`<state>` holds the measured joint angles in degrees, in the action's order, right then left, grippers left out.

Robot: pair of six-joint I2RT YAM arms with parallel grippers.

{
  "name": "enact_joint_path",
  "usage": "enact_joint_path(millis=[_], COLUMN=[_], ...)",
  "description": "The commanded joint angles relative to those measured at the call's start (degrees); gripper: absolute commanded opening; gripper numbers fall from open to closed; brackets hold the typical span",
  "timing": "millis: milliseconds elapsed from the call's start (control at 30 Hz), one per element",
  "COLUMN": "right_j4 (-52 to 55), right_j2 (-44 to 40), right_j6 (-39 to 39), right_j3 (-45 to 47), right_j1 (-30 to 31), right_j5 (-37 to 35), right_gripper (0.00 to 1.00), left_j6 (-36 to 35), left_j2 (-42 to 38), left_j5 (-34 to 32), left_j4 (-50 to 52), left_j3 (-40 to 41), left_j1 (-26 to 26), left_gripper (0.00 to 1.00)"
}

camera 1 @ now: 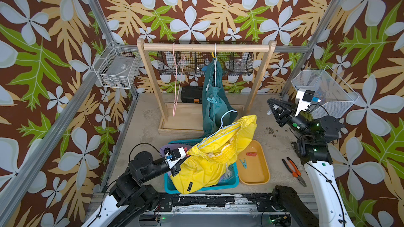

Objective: Remove the clothespins securing shorts to the hanger
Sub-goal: Remove the clothespin from the hanger, then place the clothespin in the storage box.

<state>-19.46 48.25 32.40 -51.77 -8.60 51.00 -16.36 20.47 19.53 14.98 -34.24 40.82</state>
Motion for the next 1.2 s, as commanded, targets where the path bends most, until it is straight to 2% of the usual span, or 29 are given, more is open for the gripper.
enact_joint_path(millis=[0,133,400,833,933,1167], right_j4=[5.31,6.57,8.47,6.70,6.97,10.59], right_j2=[-2.89,-6.54,-10.17,-13.18,-13.43,-15.31], right_j6=[-4.17,-4.72,-3.91,0.03,-0.05,-2.33], right_j3=[1.60,5.53,10.57,21.57,23.64,27.08], right_j1=[0.03,0.03,0.03,1.19,2.21,7.56], right_j5=[-9.33,-15.65,-18.45,-17.43,-17.79,-23.54], right_gripper=[0.00,0.00,0.00,0.00,0.00,0.00], left_j6=[3.20,4.12,4.41,2.88,2.17,1.42], left_j2=[-2.24,-4.81,-5.94,-7.25,-7.04,-5.54], left_j5=[-0.46,-1.29,-2.26,-4.39,-5.02,-5.39], left_j4=[-7.85,-9.91,-10.32,-9.38,-9.38,-8.83], left_j3=[-0.16,0.93,0.67,0.66,0.75,0.14], left_j1=[-0.09,-0.04,-0.04,-0.04,-0.04,-0.04], left_gripper=[0.00,0.00,0.00,0.00,0.00,0.00])
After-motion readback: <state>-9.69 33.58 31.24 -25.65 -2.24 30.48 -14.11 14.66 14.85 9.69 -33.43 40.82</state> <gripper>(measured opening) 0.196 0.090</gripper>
